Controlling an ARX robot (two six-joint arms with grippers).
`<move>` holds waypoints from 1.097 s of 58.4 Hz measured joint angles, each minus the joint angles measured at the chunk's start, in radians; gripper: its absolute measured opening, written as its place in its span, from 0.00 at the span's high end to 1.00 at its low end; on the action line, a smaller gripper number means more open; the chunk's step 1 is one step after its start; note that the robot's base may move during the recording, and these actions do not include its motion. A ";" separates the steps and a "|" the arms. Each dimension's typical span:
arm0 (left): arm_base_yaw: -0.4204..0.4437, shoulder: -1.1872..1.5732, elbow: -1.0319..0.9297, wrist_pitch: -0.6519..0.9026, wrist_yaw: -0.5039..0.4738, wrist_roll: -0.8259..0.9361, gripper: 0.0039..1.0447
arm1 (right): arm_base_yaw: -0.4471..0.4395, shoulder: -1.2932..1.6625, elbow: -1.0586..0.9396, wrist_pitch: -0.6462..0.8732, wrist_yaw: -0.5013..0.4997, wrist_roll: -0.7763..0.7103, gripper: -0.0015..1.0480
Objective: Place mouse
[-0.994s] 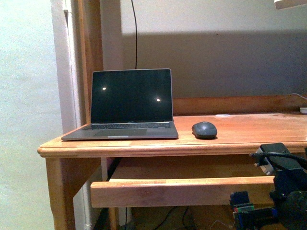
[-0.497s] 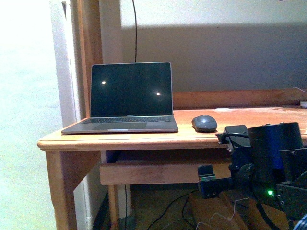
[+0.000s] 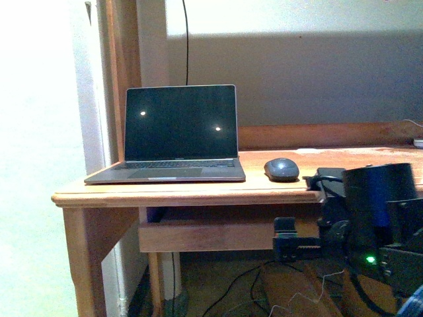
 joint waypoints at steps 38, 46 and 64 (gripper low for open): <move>0.000 0.000 0.000 0.000 0.000 0.000 0.07 | -0.038 -1.173 -0.974 -0.140 -0.361 0.127 0.07; 0.000 0.000 0.000 0.000 0.000 0.000 0.07 | -0.065 -1.403 -1.049 -0.284 -0.381 0.159 0.07; 0.000 0.000 0.000 0.000 0.000 0.000 0.07 | -0.170 -1.902 -1.103 -0.716 -0.497 0.226 0.07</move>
